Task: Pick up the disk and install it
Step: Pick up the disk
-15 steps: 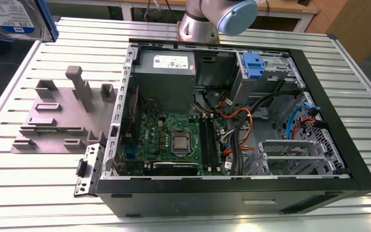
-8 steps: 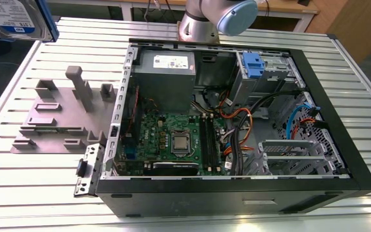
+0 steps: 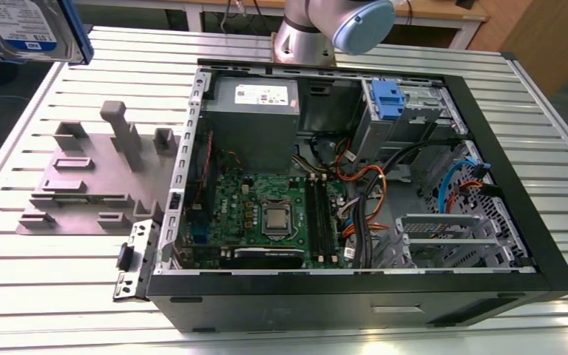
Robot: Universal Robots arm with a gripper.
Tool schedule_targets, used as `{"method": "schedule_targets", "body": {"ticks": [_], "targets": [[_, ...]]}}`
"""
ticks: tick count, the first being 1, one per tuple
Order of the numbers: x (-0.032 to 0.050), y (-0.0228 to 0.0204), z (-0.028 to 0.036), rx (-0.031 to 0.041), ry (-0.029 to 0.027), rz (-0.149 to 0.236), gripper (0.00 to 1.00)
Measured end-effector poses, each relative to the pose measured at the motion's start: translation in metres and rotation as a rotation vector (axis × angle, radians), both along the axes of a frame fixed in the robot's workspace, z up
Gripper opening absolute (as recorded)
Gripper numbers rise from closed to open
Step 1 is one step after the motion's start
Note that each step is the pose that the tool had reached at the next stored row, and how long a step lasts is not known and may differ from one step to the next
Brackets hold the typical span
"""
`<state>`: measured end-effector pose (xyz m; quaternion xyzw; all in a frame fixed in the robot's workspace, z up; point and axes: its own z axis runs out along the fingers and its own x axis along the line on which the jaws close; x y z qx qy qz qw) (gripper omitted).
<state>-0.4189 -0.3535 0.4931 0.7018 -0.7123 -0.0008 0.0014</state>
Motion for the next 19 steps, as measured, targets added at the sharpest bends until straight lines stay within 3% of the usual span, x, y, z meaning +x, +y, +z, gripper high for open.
{"method": "schedule_targets", "body": {"ticks": [19], "targets": [[0.0056, 0.0000, 0.0000, 0.0000, 0.0000, 0.000, 0.36]]}}
